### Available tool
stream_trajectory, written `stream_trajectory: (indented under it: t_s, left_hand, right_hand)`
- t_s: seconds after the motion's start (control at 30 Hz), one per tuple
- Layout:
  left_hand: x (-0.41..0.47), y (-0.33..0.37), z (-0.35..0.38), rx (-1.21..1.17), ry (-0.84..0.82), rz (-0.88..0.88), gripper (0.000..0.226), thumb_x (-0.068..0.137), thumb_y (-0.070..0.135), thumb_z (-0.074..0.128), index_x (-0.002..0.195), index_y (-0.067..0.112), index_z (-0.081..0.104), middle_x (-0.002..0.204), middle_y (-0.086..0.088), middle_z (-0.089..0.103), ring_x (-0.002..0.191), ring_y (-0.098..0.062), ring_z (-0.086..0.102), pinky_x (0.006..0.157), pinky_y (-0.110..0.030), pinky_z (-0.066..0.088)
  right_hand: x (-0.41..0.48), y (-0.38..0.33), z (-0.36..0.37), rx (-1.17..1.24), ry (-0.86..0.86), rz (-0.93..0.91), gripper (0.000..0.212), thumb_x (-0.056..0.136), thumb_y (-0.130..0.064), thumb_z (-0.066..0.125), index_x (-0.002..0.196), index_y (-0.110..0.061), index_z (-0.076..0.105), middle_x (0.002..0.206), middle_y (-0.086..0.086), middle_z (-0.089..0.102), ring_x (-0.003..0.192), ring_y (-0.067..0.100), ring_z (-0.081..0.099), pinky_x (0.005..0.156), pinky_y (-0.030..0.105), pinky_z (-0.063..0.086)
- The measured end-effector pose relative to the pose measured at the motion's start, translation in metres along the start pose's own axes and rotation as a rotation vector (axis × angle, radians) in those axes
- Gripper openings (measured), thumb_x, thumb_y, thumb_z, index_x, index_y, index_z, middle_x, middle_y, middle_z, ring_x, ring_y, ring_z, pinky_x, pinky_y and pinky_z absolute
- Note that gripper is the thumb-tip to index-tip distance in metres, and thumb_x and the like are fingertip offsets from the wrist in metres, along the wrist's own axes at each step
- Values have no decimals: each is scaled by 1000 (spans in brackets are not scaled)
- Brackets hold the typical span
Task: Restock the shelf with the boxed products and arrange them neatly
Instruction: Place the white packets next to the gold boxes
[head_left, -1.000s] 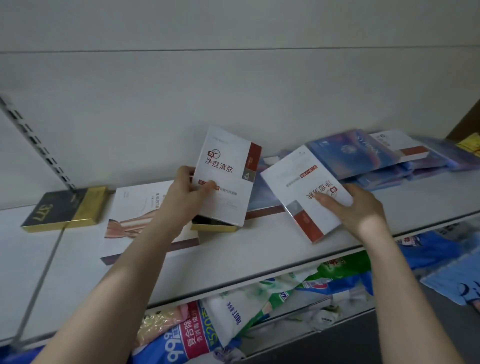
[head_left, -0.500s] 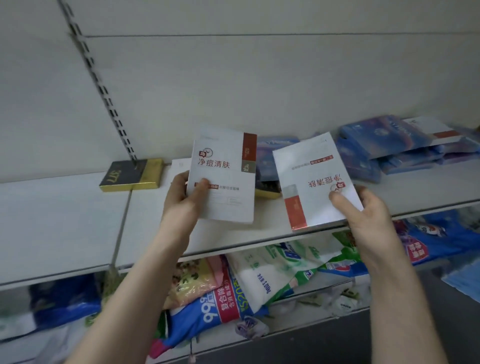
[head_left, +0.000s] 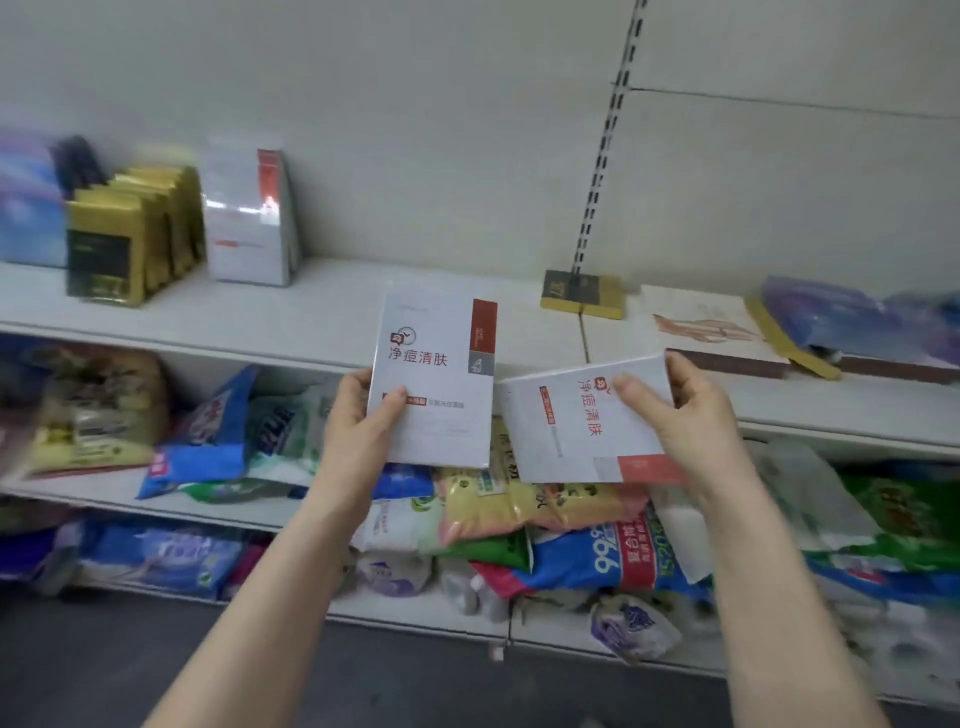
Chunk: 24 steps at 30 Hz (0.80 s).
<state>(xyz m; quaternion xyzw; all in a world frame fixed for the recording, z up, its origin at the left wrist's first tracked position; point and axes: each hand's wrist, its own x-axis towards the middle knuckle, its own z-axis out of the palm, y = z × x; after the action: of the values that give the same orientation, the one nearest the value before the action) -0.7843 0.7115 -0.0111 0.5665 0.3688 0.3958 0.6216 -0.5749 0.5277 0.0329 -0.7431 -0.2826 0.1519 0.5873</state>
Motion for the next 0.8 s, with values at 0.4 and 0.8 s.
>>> stream_trajectory:
  t_s: [0.4, 0.8]
  left_hand:
    - [14, 6, -198, 0, 308, 46, 18, 98, 29, 52, 111, 18, 52, 110, -3, 65, 93, -14, 61, 76, -29, 49]
    - [122, 38, -286, 8, 397, 136, 8, 99, 25, 50, 105, 19, 51, 97, 3, 64, 79, -8, 61, 63, -24, 49]
  right_hand:
    - [16, -82, 199, -264, -306, -66, 35, 90, -42, 64, 115, -20, 54, 109, 2, 67, 94, 20, 68, 84, 44, 57]
    - [139, -176, 345, -210, -340, -419, 24, 82, -34, 68, 105, -29, 67, 66, -2, 58, 68, 18, 60, 69, 37, 48]
